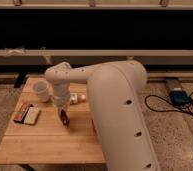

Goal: Place the pepper on the white sponge

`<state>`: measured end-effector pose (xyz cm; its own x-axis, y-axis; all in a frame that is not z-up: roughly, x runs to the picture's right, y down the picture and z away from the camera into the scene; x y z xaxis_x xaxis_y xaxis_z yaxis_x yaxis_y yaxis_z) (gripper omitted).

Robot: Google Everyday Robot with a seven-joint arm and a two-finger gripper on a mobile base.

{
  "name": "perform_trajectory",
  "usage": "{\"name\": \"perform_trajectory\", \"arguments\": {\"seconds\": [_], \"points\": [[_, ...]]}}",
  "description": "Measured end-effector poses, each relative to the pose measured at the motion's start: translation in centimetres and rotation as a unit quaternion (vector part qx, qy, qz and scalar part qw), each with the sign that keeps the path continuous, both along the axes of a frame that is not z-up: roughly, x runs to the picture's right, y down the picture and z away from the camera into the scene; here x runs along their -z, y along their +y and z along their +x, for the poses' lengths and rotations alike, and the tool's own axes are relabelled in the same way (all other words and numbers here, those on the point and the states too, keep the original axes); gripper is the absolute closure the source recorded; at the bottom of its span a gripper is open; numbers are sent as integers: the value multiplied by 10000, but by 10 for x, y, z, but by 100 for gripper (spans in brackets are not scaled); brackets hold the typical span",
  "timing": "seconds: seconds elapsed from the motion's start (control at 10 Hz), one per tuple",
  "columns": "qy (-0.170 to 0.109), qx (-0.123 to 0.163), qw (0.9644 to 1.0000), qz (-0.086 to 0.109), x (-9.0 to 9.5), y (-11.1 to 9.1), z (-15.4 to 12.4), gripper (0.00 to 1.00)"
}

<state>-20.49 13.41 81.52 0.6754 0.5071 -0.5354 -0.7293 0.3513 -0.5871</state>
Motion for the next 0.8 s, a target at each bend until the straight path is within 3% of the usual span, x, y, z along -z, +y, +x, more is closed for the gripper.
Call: {"name": "perform_trajectory", "arguments": {"seconds": [0.5,0.8], "points": [[-713,195,9971,-165,4,-8,-75,100],[-965,317,9947,-189,1,-13,-96,100]]}}
